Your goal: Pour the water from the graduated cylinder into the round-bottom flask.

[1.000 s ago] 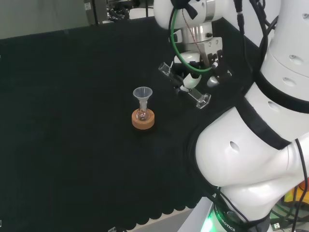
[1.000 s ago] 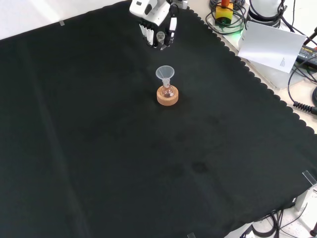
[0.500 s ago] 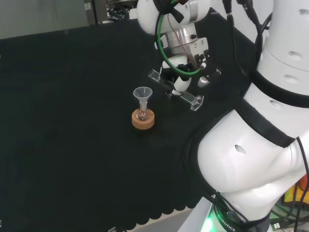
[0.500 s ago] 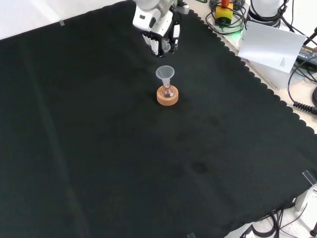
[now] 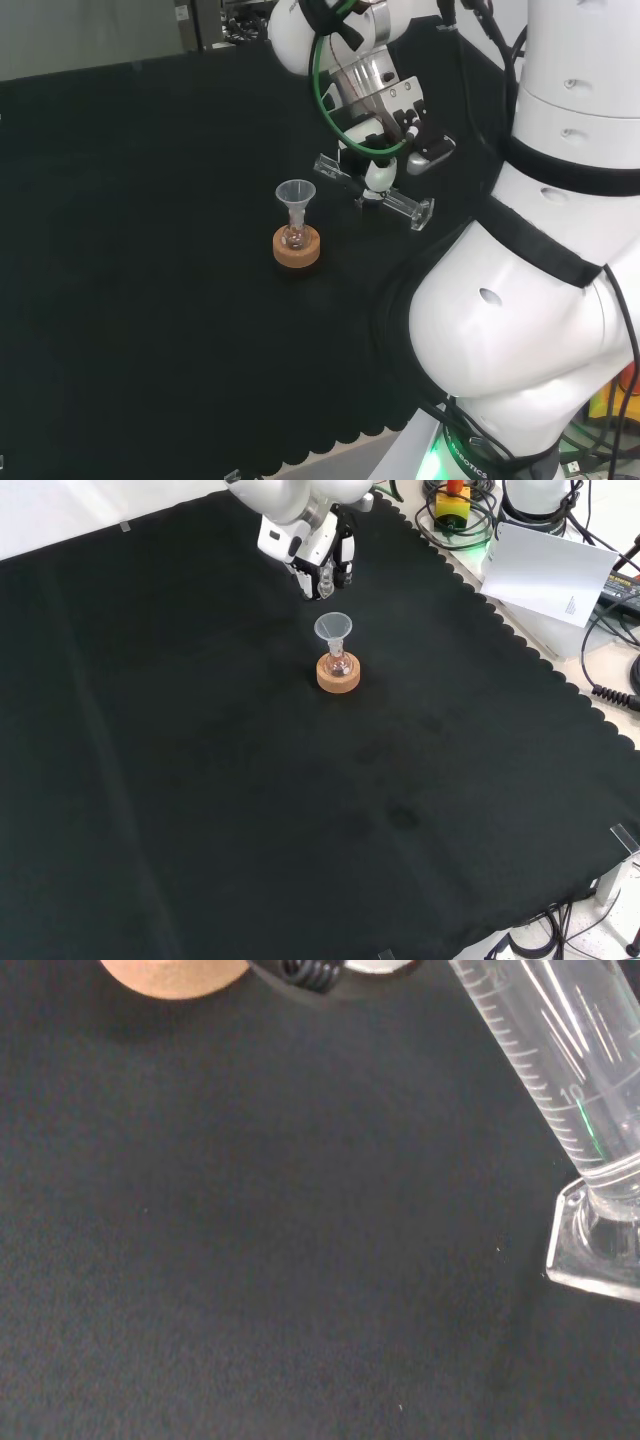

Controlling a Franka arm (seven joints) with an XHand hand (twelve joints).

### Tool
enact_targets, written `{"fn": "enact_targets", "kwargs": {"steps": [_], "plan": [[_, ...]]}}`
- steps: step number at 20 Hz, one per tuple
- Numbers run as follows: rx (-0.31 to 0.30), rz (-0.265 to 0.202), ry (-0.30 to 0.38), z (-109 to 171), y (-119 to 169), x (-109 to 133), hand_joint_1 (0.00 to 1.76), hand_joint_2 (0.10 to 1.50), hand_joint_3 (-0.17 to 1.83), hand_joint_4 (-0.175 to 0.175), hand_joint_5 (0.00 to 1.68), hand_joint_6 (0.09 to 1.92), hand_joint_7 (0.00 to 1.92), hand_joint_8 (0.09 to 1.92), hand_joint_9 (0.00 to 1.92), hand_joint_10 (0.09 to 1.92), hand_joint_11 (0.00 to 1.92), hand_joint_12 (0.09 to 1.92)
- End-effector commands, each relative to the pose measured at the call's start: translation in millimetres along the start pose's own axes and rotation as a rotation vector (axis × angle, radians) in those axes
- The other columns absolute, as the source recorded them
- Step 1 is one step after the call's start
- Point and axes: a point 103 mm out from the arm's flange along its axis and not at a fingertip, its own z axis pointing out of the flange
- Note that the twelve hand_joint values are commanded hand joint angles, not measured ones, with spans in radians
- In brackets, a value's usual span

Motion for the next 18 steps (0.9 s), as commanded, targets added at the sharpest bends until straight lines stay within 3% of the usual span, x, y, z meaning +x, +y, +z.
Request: {"fn": "enact_targets", "kwargs": {"steps": [1, 18], "plan": [[0.034, -0.004, -0.022, -4, 0, 3, 1.27, 1.10, 0.00, -0.175, 0.99, 0.98, 1.03, 0.96, 1.51, 0.09, 1.29, 0.73], [0.160, -0.001, -0.119, -12, 1, 16, 1.27, 1.10, 0.00, -0.175, 0.99, 0.98, 1.03, 0.96, 1.51, 0.09, 1.29, 0.73]]}}
